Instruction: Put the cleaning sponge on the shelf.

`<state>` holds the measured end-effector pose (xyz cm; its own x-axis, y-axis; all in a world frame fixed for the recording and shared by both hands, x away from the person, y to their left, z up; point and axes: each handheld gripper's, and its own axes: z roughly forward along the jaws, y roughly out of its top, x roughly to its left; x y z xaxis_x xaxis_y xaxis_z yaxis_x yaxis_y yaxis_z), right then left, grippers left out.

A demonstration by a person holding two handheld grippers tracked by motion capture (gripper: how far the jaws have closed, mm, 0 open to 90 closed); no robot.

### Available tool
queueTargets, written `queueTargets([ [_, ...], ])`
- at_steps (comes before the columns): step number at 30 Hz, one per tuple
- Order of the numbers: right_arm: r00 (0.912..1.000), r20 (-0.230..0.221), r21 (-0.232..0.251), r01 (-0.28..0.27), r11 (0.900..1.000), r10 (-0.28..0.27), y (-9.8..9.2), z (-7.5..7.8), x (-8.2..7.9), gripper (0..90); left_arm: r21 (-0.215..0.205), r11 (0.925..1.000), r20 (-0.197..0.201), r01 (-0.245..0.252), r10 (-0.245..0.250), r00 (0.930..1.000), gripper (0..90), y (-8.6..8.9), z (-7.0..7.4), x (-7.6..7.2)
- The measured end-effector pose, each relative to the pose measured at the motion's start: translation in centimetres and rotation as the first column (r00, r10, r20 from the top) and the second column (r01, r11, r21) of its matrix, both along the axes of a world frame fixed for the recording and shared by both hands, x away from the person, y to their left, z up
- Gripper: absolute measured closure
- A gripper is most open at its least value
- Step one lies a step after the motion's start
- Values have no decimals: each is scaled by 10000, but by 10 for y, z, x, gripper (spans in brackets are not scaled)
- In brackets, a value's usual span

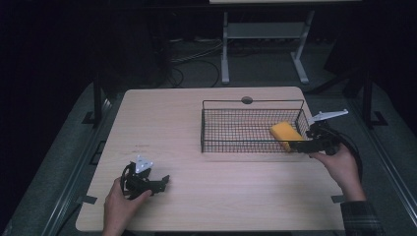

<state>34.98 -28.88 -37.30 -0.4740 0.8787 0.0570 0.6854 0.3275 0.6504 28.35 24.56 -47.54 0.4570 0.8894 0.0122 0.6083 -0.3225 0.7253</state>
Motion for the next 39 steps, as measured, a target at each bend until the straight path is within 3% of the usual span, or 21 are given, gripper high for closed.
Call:
queueTargets([
  [18,9993,298,220,-214,9995,208,3,-21,-53,179,-15,10000,28,-1,1,10000,127,0,0,0],
  [28,9998,141,177,-134,9998,131,3,-62,-72,142,18,10000,16,23,-23,10000,127,0,0,0],
  [39,9998,-65,22,-172,9999,172,6,-88,-77,87,26,10000,14,30,-30,10000,127,0,0,0],
])
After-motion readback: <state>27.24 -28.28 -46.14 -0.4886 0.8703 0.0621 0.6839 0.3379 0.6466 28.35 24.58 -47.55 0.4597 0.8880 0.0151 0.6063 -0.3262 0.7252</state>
